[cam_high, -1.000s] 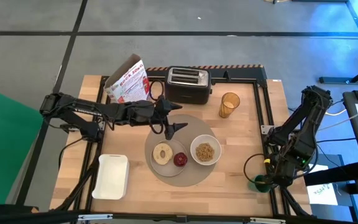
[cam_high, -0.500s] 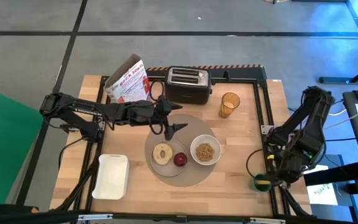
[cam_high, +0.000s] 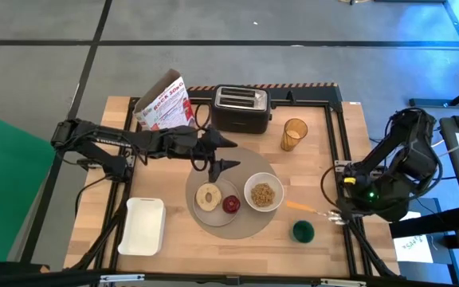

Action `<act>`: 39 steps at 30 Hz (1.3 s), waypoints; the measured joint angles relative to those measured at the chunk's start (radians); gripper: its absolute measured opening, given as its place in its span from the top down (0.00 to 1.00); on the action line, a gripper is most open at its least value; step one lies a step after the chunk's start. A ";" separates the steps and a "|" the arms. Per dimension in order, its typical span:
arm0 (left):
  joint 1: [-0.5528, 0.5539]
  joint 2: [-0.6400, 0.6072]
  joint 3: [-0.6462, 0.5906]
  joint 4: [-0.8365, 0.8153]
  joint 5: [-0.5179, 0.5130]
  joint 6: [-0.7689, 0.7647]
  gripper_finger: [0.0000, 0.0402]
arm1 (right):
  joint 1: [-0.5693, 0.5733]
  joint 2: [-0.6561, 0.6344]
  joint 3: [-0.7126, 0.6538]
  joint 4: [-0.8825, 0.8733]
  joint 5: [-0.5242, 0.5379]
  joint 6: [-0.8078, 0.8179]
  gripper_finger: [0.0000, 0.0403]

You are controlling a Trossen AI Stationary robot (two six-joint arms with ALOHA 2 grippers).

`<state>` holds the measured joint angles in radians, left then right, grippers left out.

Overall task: Arrange a breakfast setting
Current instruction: Put the yellow spoon on the top of the gray placemat

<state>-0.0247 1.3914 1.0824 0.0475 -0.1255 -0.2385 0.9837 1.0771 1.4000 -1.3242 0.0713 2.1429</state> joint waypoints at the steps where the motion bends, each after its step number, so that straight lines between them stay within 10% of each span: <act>1: 0.000 0.000 0.000 0.002 0.010 -0.010 0.23 | -0.010 0.000 -0.003 0.003 0.022 -0.004 1.00; 8: 0.001 0.000 -0.001 0.115 0.134 -0.023 0.32 | -0.167 0.025 -0.008 0.029 0.202 -0.240 1.00; 21: 0.047 0.101 0.175 -0.021 0.497 -0.135 0.37 | -0.673 0.250 0.000 0.286 -0.048 -1.046 1.00; 27: 0.073 0.158 0.274 -0.339 0.556 -0.138 0.38 | -0.747 0.304 0.053 0.297 0.030 -1.297 1.00; 39: 0.105 0.160 0.278 -0.406 0.567 -0.155 0.56 | -0.769 0.307 0.075 0.364 0.094 -1.441 1.00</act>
<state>0.0800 1.5517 1.3605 -0.3588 0.4414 -0.3934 0.2146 1.3846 1.4746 -0.9604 0.1657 0.7016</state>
